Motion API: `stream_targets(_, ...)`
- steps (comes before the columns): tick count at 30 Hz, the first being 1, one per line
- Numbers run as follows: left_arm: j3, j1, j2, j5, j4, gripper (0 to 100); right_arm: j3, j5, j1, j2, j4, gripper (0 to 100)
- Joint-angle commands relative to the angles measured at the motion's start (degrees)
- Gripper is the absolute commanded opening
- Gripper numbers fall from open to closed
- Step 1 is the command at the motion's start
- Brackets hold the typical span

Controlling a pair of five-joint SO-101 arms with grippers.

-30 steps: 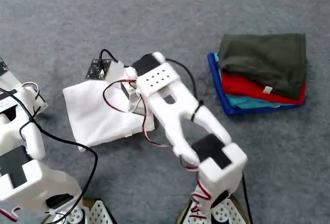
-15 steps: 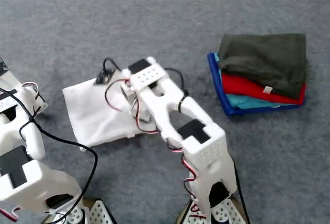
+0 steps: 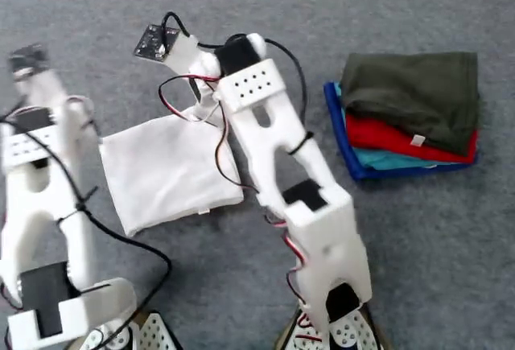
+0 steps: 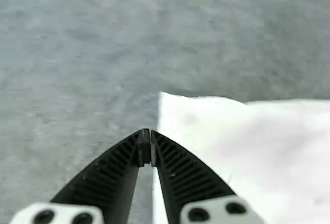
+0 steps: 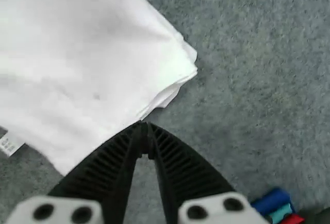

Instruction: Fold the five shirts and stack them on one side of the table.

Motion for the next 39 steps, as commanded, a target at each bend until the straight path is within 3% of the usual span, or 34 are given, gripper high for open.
stream_targets(1,0.9,3.1,2.3,-0.5,-3.2,2,-9.7,-1.1,0.4,8.2,-4.2,0.5)
stream_targets(12,-1.2,2.4,18.7,0.1,-7.9,2,-33.0,-3.5,4.0,32.0,-3.2,0.5)
stream_targets(22,-1.8,2.7,18.9,0.2,-9.8,2,-45.5,-3.4,5.7,33.1,1.9,0.5)
stream_targets(26,-2.5,2.4,18.2,0.2,-9.1,2,-46.6,0.2,3.6,27.6,7.2,0.4)
stream_targets(34,-12.4,2.1,8.9,0.3,3.8,2,-45.4,0.0,6.4,11.6,10.2,0.3)
stream_targets(39,-19.5,-3.7,11.9,0.4,10.5,11,-28.9,-2.7,9.8,-5.8,10.3,0.3)
